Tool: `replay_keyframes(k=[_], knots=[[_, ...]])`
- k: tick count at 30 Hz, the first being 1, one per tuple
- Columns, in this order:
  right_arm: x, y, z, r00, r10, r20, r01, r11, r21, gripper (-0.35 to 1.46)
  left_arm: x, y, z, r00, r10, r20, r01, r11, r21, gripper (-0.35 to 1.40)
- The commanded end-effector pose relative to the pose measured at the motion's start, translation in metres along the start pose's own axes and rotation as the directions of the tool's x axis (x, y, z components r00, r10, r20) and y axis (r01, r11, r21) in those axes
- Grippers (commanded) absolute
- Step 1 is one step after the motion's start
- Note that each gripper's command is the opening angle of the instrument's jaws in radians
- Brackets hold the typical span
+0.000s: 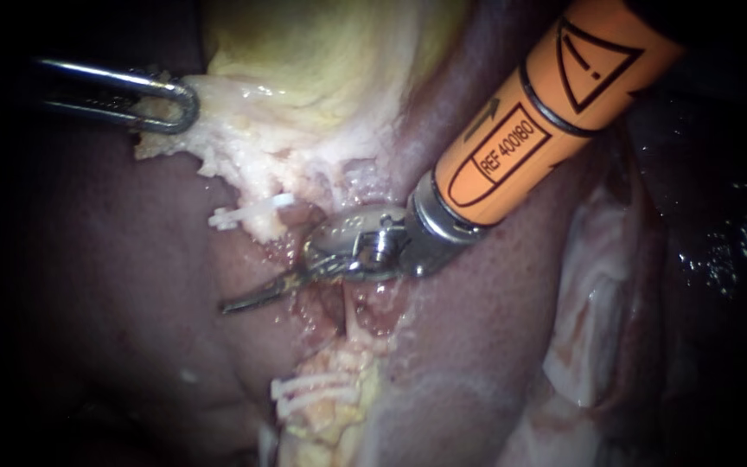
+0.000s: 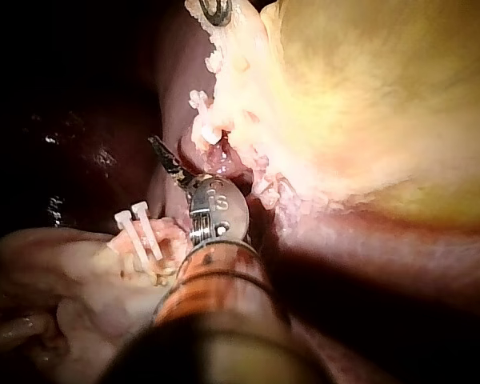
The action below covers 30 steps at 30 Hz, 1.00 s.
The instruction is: Go back from the cut left tube
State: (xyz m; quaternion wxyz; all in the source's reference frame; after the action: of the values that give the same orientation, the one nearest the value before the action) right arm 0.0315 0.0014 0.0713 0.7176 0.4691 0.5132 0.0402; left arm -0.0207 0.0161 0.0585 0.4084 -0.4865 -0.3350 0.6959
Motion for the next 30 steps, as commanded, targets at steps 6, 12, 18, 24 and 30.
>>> replay_keyframes(k=[6,12,18,24,30], knots=[[-0.0001,-0.0001,-0.0002,0.998,-0.007,-0.058,0.009,1.000,0.025,0.78,0.0000,0.0000,-0.0001,1.0000,0.001,0.000,-0.001,1.000,-0.001,-0.35],[0.0000,-0.0002,-0.0002,0.998,-0.008,-0.068,0.011,0.999,0.033,1.15,-0.0001,-0.0001,-0.0001,1.0000,0.001,0.001,-0.001,1.000,-0.001,-0.35],[-0.0003,-0.0007,-0.0008,0.998,-0.009,-0.068,0.011,0.999,0.035,1.16,0.0000,-0.0001,-0.0001,1.0000,0.001,0.001,-0.001,1.000,-0.002,-0.35],[-0.0016,-0.0036,-0.0030,0.992,-0.035,-0.122,0.012,0.984,-0.180,1.40,-0.0001,-0.0002,-0.0002,1.0000,0.001,0.001,-0.001,1.000,-0.002,-0.35],[-0.0040,-0.0072,-0.0064,0.969,-0.234,-0.075,0.161,0.836,-0.525,1.45,-0.0001,-0.0002,-0.0002,1.0000,0.001,0.001,-0.001,1.000,-0.002,-0.35]])
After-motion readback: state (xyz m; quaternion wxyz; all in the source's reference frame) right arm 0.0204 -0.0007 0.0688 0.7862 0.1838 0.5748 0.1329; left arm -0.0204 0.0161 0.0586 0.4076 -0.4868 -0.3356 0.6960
